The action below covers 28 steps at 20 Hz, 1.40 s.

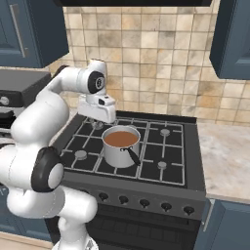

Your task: Pick up the sugar cube(s) and place them in the saucepan with hot chocolate.

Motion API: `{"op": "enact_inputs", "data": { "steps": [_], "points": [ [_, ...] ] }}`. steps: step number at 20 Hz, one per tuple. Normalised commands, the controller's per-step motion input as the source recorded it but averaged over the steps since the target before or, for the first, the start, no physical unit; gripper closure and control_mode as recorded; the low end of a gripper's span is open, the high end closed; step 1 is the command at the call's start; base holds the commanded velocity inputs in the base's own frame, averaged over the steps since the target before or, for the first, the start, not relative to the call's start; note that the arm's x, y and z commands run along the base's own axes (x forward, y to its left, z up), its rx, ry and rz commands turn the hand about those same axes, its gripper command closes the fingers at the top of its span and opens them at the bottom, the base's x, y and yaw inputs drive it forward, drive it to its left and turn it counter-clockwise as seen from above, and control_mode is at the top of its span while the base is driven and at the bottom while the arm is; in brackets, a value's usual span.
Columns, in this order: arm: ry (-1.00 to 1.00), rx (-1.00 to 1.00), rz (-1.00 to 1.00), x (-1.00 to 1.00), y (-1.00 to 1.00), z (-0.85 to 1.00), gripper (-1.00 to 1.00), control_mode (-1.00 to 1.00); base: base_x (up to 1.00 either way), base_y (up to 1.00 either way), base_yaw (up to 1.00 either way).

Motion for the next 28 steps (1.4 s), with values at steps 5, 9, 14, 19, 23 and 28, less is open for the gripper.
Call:
{"op": "enact_inputs", "data": {
  "steps": [5,9,14,19,23,28],
  "points": [
    [0.0,-0.04,-0.26,0.34,-0.92,-0.18,1.0,-1.0,0.0,0.0,0.0],
    [0.0,-0.04,-0.2,0.5,-0.67,-0.35,1.0,-1.0,0.0,0.0,0.0],
    [-0.02,-0.02,-0.09,0.52,-0.15,-0.32,1.0,-1.0,0.0,0.0,0.0],
    [-0.03,0.0,0.0,0.45,0.0,-0.19,1.0,-1.0,0.0,0.0,0.0],
    [-0.01,0.0,0.0,0.4,0.0,-0.22,1.0,-1.0,0.0,0.0,0.0],
    [-0.01,0.0,0.0,0.08,0.0,-0.22,1.0,-1.0,0.0,0.0,0.0]
  ]
}}
